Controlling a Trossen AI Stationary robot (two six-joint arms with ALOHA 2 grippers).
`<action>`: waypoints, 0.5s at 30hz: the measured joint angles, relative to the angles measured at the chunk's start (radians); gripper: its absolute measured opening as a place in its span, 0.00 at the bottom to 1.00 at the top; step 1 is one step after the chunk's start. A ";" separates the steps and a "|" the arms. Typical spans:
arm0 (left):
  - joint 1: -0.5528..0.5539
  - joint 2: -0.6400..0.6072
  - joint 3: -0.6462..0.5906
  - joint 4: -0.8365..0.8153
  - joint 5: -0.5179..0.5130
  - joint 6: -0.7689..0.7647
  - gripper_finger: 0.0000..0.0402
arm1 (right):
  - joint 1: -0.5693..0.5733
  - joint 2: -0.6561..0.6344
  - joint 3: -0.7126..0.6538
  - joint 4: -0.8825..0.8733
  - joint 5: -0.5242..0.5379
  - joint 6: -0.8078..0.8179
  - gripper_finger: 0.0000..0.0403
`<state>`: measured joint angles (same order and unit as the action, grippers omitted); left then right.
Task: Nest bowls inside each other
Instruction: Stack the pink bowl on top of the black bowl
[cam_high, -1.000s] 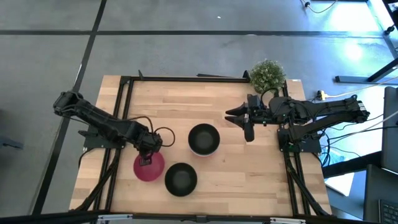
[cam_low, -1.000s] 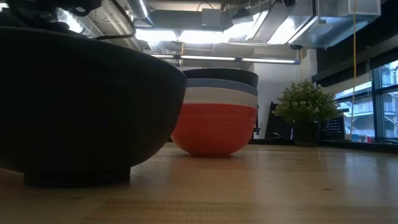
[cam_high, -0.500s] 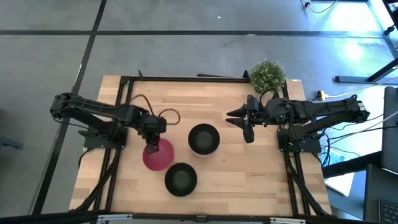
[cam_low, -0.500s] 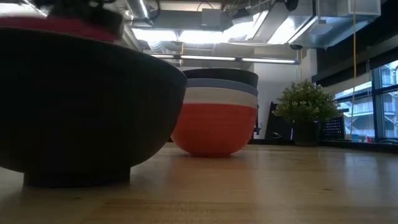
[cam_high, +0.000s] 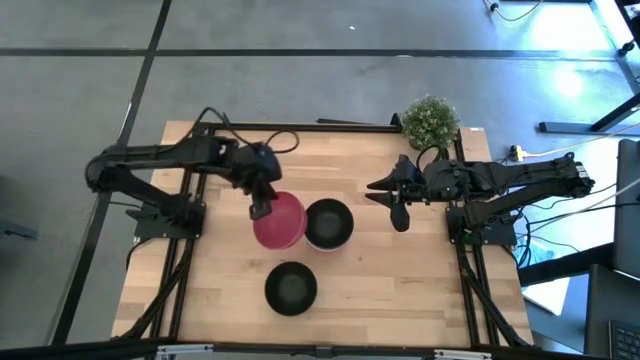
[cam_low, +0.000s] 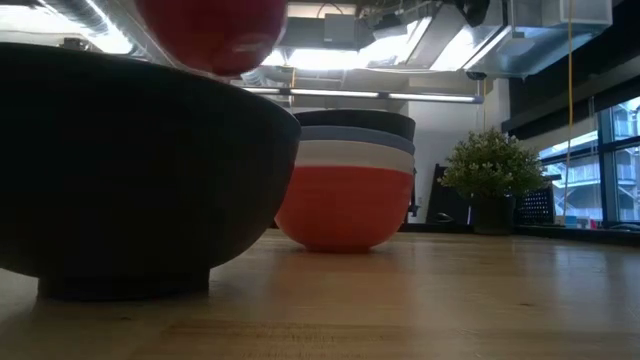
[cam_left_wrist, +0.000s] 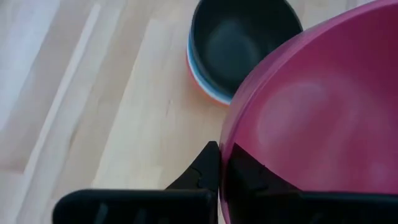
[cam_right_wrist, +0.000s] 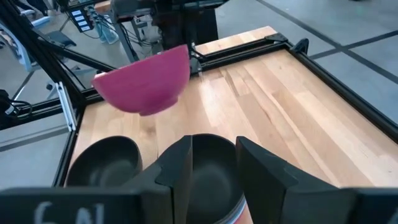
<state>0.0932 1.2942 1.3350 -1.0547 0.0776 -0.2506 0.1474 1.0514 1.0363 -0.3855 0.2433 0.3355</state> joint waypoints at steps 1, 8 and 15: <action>0.003 0.025 0.020 -0.001 0.006 0.014 0.01 | 0.000 0.000 0.000 0.000 0.000 -0.001 0.31; 0.011 0.225 0.168 -0.006 0.046 0.129 0.01 | 0.000 -0.019 0.000 -0.014 0.000 -0.005 0.31; 0.028 0.367 0.316 -0.019 0.073 0.183 0.01 | 0.000 -0.054 0.000 -0.059 0.000 -0.007 0.31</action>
<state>0.1208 1.6613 1.6514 -1.0734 0.1501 -0.0681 0.1471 0.9976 1.0363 -0.4443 0.2432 0.3284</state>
